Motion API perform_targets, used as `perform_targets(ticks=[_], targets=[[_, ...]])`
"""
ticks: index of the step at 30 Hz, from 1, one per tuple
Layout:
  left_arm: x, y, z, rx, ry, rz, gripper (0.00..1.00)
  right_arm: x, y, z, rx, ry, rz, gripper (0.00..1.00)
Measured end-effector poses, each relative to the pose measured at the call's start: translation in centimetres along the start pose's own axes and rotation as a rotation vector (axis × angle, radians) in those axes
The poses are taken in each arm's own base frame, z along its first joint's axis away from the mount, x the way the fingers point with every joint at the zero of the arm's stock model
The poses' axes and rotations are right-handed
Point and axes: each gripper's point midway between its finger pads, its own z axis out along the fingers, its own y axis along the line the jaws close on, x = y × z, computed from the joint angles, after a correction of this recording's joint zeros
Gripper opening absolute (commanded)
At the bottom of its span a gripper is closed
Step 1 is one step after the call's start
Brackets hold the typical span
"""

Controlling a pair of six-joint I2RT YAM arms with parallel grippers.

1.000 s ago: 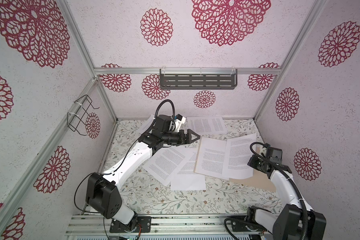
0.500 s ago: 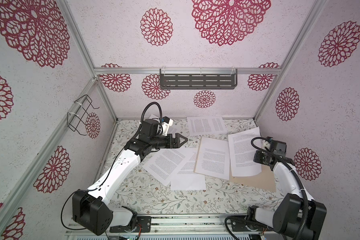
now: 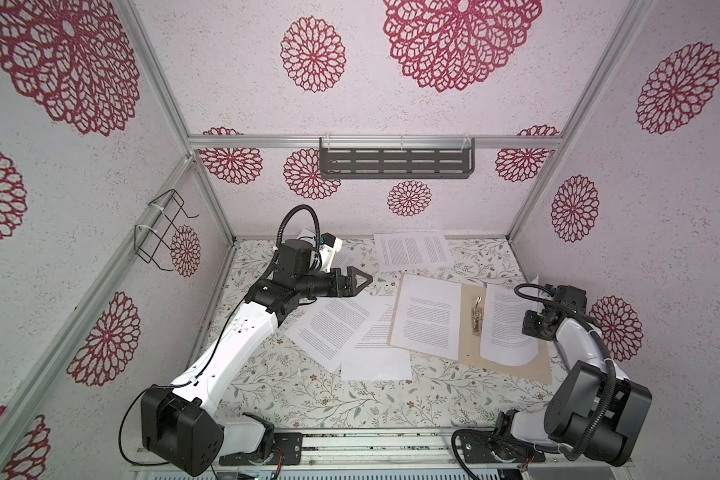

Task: Put the files into the folder

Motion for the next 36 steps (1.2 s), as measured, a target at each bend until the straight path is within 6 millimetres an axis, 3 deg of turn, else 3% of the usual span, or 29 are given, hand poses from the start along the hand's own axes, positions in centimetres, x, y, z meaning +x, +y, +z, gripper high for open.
perform_targets(ticks=[9, 36], targets=[[-0.1, 0.2, 0.1, 0.014, -0.008, -0.018, 0.97, 0.3, -0.6, 0.1, 0.005, 0.006, 0.008, 0.0], [-1.1, 0.7, -0.3, 0.053, -0.048, -0.075, 0.97, 2.0, 0.9, 1.3, -0.055, 0.065, -0.146, 0.0]])
